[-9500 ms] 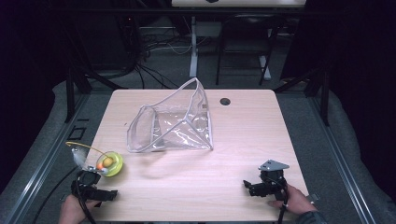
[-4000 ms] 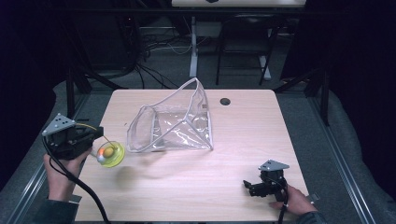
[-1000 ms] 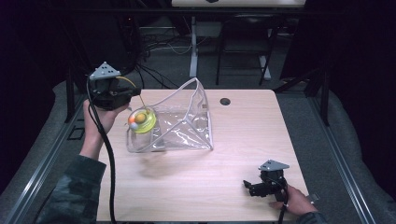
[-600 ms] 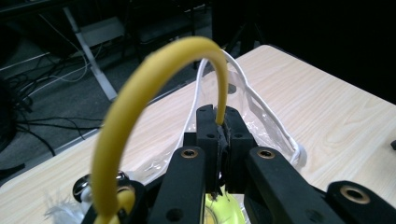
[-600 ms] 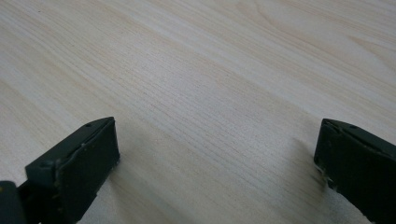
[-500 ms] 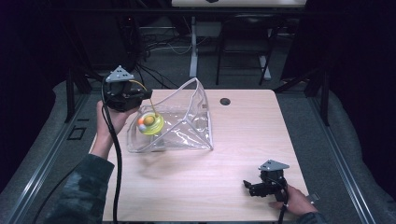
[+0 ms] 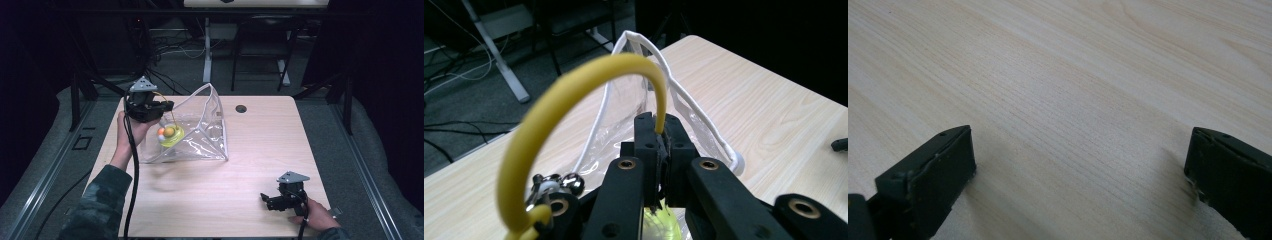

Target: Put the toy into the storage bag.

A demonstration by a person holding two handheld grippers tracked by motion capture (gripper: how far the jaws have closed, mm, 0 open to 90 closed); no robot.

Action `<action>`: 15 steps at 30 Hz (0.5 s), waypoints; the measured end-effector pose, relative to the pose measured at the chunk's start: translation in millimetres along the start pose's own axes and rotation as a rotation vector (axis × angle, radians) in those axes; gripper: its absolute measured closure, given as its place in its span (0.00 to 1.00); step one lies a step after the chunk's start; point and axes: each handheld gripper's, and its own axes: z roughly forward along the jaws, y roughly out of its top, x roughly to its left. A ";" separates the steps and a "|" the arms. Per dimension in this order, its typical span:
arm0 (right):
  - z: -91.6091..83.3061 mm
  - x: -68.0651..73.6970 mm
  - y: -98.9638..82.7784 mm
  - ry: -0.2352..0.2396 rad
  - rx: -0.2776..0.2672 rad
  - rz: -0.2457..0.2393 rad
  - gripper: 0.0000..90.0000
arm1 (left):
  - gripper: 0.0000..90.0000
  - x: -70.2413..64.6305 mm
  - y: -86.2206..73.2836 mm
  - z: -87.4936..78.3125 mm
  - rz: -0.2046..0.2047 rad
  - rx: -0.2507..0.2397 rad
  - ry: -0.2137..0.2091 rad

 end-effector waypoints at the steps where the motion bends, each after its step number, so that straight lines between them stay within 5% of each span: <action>1: 0.0 0.0 0.0 0.000 0.000 0.000 0.00 | 0.98 0.1 -0.9 1.8 -0.001 0.002 0.000; 9: 0.0 0.1 0.0 0.000 -0.001 0.001 0.00 | 0.98 -3.7 -10.5 18.4 0.022 0.013 0.012; 15: 0.0 0.0 0.0 0.000 0.000 0.000 0.00 | 0.98 -2.3 -17.2 27.5 0.003 0.024 0.013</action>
